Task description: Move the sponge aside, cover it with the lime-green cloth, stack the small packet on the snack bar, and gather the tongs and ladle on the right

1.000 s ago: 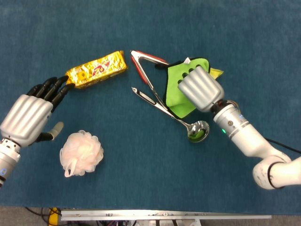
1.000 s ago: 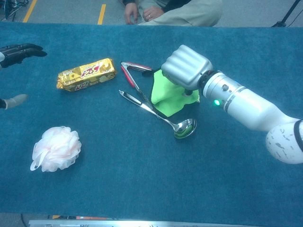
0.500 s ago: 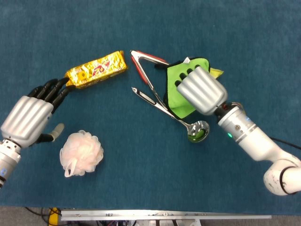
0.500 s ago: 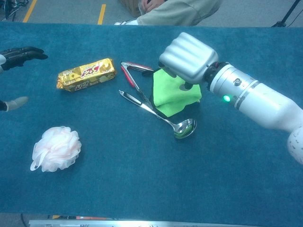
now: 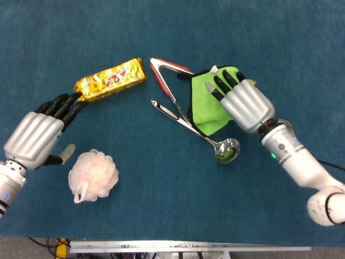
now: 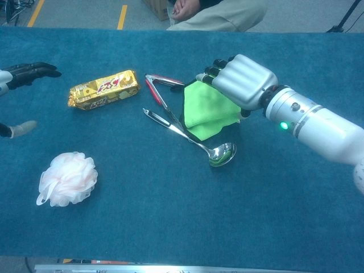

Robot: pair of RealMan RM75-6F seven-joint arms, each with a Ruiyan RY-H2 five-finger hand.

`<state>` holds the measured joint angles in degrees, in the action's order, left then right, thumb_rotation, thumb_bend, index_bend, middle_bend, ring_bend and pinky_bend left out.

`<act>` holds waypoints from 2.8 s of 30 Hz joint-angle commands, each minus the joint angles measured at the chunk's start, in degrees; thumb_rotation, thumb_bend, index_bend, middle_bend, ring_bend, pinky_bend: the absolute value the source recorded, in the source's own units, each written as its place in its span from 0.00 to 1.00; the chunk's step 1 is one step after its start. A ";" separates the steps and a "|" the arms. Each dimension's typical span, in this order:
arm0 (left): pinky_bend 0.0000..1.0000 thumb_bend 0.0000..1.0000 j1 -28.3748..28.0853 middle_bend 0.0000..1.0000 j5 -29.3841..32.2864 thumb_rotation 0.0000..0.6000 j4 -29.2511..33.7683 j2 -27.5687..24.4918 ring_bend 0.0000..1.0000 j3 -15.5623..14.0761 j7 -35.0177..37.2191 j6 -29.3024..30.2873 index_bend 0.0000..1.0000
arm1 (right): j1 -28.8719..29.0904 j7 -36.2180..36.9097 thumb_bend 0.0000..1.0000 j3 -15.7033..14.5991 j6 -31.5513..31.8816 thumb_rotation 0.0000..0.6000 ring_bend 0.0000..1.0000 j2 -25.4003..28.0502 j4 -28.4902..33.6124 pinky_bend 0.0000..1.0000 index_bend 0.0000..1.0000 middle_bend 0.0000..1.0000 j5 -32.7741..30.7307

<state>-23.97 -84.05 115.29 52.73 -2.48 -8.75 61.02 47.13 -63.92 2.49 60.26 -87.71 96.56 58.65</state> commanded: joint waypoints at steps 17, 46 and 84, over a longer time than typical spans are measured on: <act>0.16 0.38 0.48 0.00 -0.14 1.00 -1.16 -0.65 0.00 0.05 2.64 -0.33 0.00 | 5.07 -9.09 0.00 0.24 2.83 1.00 0.24 -8.67 -6.30 0.44 0.27 0.32 -10.93; 0.16 0.38 0.61 0.00 -0.84 1.00 -1.47 -0.01 0.00 0.33 3.54 -0.48 0.00 | 3.38 0.28 0.29 -0.83 4.39 1.00 0.61 -4.39 -1.22 0.81 0.61 0.56 -4.57; 0.16 0.37 4.67 0.00 -1.65 1.00 1.73 -4.26 0.00 -1.15 1.80 3.95 0.00 | 10.69 3.19 0.29 6.15 2.46 1.00 0.48 -18.42 5.66 0.77 0.52 0.49 0.45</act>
<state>-19.34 -85.72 116.99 48.50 -3.59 -6.96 64.94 57.22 -60.05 8.68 63.28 -105.26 102.96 59.93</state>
